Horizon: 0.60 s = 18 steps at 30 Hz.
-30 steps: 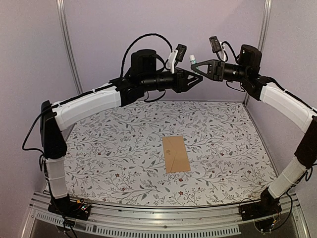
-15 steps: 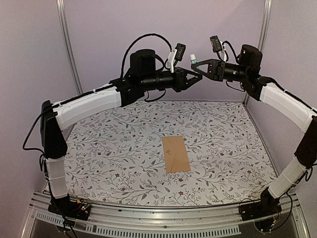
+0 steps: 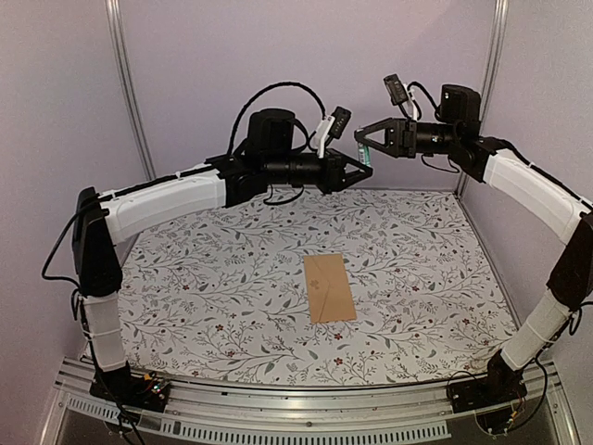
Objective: Place the letter into the envelope and seal it
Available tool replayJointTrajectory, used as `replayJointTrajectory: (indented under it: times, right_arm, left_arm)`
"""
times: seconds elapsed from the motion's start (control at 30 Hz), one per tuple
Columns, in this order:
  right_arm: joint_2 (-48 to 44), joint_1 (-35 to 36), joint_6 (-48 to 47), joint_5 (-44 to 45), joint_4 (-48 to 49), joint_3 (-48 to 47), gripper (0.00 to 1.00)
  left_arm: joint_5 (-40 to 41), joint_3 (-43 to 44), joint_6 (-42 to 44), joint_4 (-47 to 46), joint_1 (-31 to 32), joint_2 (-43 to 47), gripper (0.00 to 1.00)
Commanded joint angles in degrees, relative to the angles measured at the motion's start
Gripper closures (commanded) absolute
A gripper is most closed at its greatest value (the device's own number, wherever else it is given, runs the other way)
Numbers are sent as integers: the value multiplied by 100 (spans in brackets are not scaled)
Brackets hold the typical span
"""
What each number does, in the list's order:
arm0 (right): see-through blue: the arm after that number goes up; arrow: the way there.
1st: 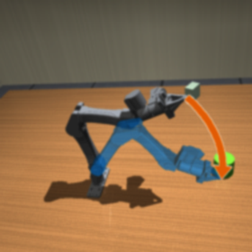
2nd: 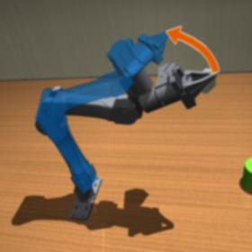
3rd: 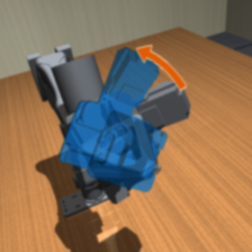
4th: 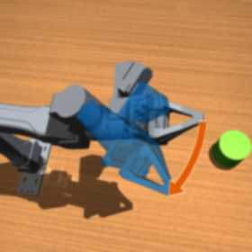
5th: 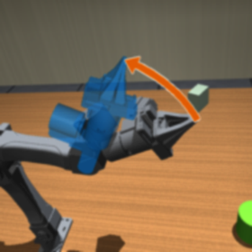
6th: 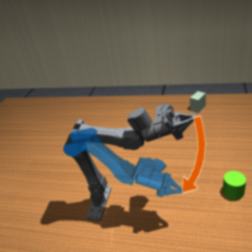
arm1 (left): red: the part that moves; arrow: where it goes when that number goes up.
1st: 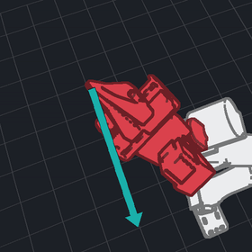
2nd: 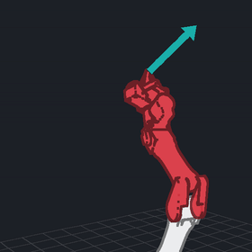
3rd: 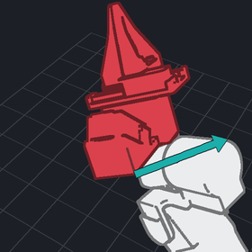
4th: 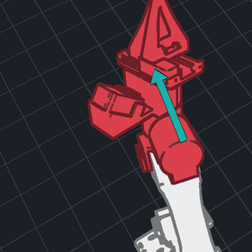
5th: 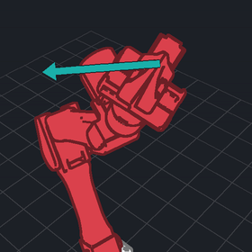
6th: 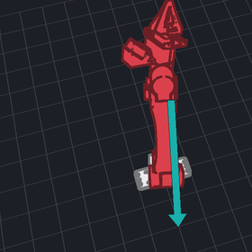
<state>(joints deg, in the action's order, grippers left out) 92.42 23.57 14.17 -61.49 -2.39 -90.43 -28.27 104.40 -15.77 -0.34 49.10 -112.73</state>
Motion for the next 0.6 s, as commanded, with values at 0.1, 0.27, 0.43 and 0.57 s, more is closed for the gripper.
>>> replayJointTrajectory:
  times: [0.1,0.27,0.43,0.57]
  right_arm:
    - [260,-2,-294,-128,-637,-186,66]
    - [279,-6,-336,-239,-665,-177,92]
    - [199,-2,-175,-220,-500,-98,97]
    - [164,-1,-37,-231,-416,-43,95]
  left_arm:
    - [-118,-29,158,246,-58,342,97]
    - [-102,-29,143,287,-59,332,96]
    - [-16,-79,-110,141,-79,357,66]
    - [-70,-96,-342,-257,-118,346,64]
